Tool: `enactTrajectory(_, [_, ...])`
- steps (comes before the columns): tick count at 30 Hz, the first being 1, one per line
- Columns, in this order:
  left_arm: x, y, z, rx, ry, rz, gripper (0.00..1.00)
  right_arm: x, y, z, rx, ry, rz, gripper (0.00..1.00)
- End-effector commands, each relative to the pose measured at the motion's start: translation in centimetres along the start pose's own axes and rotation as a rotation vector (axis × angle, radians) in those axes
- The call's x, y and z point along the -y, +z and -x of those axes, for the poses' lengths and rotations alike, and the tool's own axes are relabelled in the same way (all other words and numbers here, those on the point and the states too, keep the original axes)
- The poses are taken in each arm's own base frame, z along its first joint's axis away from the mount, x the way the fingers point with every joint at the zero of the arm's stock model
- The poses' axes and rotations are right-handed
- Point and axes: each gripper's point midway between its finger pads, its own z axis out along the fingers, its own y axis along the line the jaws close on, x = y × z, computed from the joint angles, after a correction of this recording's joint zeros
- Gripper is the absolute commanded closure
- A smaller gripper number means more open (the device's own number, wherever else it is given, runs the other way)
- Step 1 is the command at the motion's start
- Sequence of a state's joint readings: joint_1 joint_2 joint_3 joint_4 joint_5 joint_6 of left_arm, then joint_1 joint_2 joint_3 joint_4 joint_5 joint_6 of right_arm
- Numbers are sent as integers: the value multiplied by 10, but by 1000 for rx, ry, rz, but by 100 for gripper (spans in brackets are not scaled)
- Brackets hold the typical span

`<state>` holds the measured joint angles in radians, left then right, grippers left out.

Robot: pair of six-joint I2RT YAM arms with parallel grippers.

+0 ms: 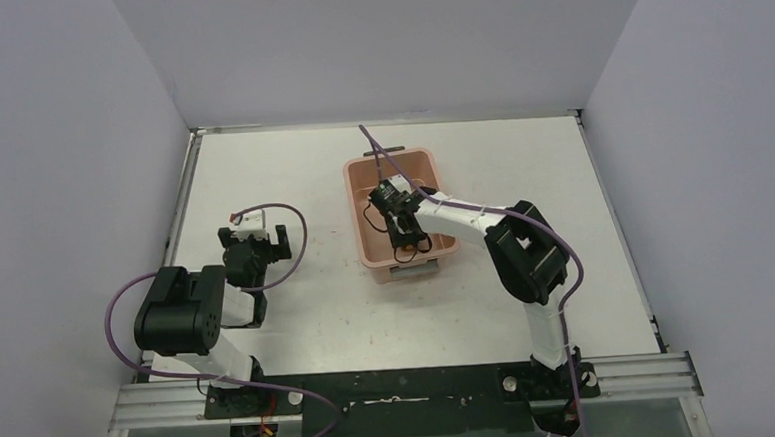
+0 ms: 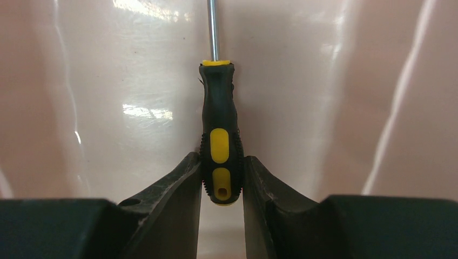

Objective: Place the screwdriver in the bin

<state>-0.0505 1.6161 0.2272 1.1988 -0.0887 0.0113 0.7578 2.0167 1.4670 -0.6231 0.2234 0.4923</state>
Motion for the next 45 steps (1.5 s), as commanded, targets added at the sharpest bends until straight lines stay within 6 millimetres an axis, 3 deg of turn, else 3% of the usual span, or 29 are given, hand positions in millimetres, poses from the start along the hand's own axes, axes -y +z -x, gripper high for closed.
enactTrajectory(1, [1, 5, 16, 53, -11, -8, 3, -9, 11, 5, 20, 48, 33, 92])
enactTrajectory(6, [1, 5, 16, 53, -10, -8, 3, -8, 5, 10, 35, 57, 27, 59])
enactTrajectory(12, [1, 5, 16, 53, -11, -8, 3, -4, -22, 32, 102, 67, 14, 40])
enactTrajectory(15, [2, 5, 16, 53, -10, -8, 3, -1, -45, 49, 157, 65, 3, 28])
enactTrajectory(21, [2, 5, 16, 53, -10, -9, 3, 13, -114, 93, 346, 94, 41, 1])
enactTrajectory(25, [2, 5, 17, 54, -11, -8, 3, 40, -159, 111, 483, 136, 14, 0])
enactTrajectory(28, [2, 6, 17, 54, -11, -8, 3, 73, -179, 112, 558, 201, -26, 0])
enactTrajectory(32, [1, 5, 16, 53, -11, -8, 3, 144, -175, 91, 586, 360, -113, 0])
enactTrajectory(37, [2, 5, 17, 53, -11, -8, 3, 217, -152, 40, 568, 508, -229, 0])
enactTrajectory(41, [1, 5, 17, 54, -11, -8, 3, 250, -118, -6, 523, 584, -251, 0])
enactTrajectory(45, [2, 6, 17, 53, -11, -9, 3, 263, -88, -42, 466, 630, -272, 0])
